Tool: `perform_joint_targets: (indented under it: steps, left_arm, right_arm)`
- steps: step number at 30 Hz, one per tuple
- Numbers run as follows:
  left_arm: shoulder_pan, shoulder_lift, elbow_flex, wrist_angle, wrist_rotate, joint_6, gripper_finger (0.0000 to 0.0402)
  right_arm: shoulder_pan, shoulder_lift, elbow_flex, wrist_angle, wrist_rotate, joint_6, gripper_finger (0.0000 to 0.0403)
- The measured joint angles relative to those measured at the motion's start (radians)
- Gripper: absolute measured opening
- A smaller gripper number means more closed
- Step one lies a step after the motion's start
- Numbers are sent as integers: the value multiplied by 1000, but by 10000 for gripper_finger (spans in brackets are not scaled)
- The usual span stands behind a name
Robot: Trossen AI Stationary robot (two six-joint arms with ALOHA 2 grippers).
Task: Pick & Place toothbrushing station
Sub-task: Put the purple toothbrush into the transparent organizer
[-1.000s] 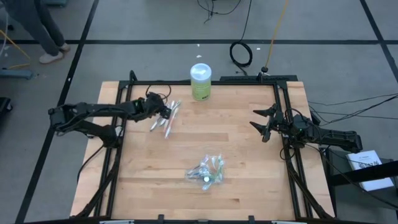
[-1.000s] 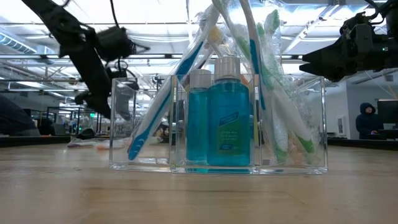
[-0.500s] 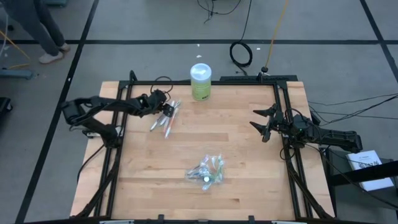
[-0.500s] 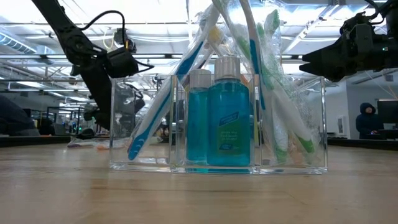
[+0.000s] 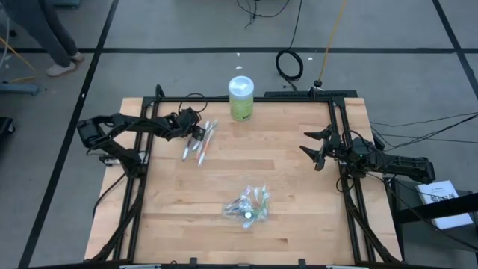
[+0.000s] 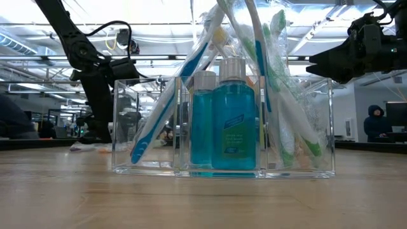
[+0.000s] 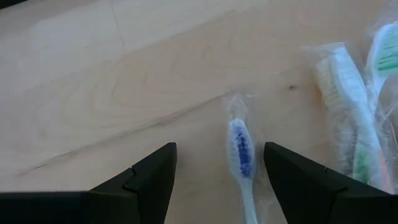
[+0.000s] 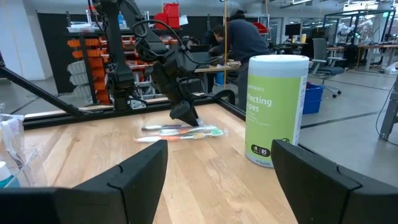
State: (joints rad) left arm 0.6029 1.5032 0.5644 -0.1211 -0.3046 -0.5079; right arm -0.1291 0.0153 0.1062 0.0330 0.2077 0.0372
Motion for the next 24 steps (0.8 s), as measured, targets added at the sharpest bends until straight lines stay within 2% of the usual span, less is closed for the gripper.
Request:
perform_joint_targets:
  steps: [5,8,18,24]
  left_arm:
    - [-2,0,0,4,3,5,247]
    - [-2,0,0,29,7,5,231]
    - [-2,0,0,30,38,9,109]
    - [-2,-1,1,-18,39,28,71]
  right_arm:
    - [0,0,0,0,0,0,279]
    - [0,0,0,0,0,0,279]
    - [0,0,0,0,0,0,279]
    - [0,0,0,0,0,0,279]
